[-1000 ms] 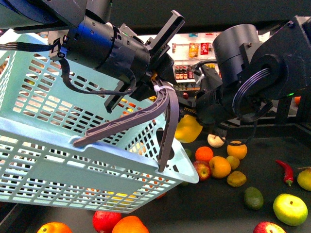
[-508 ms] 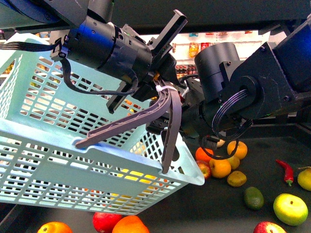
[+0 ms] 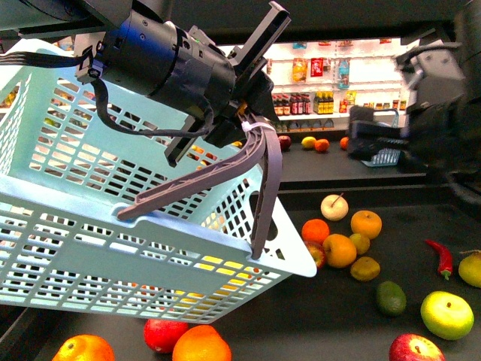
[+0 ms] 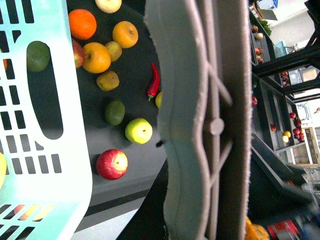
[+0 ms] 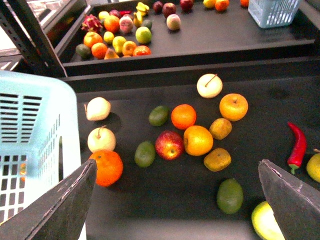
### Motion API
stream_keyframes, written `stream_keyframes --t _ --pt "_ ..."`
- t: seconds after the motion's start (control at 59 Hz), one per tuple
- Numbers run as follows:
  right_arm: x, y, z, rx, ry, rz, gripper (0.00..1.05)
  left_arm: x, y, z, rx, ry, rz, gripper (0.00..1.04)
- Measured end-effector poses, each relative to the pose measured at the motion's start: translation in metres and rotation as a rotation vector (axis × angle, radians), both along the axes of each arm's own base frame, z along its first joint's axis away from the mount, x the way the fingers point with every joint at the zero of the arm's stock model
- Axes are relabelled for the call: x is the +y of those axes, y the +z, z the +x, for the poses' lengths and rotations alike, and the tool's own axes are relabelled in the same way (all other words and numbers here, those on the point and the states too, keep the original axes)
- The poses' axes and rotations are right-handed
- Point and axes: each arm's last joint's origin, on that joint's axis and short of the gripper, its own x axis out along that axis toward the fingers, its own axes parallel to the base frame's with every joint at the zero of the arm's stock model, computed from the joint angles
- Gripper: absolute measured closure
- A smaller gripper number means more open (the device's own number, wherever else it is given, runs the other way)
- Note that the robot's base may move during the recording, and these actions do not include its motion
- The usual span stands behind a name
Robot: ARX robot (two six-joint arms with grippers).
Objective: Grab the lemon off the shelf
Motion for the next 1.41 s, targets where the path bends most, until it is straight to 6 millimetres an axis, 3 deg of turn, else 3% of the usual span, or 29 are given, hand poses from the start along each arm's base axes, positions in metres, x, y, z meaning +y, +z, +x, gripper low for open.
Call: stream_keyframes --t 0.136,0.186,0.356,0.508,0.627,0.847,1.034,1.407 --pt "-0.002 0.0 -0.063 -0.039 -0.026 -0.022 0.07 0.0 0.0 0.0 0.0 0.0 0.0 0.97" --pt "-0.001 -0.004 -0.097 -0.047 -0.054 -0.028 0.07 0.0 0.0 0.0 0.0 0.002 0.0 0.97" --pt "0.007 -0.021 -0.169 -0.009 -0.126 -0.046 0.07 0.0 0.0 0.0 0.0 0.003 0.001 0.97" --pt "0.016 -0.028 -0.222 -0.031 -0.19 -0.09 0.07 0.0 0.0 0.0 0.001 0.0 -0.001 0.97" --pt "0.019 -0.036 -0.25 -0.053 -0.233 -0.121 0.07 0.0 0.0 0.0 0.0 0.0 0.0 0.97" --pt "0.025 -0.045 -0.263 -0.101 -0.271 -0.155 0.07 0.0 0.0 0.0 0.0 0.0 0.0 0.97" --pt "0.013 -0.058 -0.264 -0.22 -0.029 -0.082 0.38 0.0 0.0 0.0 0.0 0.0 0.0 0.97" --pt "-0.011 -0.07 -0.264 -0.232 -0.025 -0.101 1.02 0.0 0.0 0.0 0.001 -0.001 -0.001 0.97"
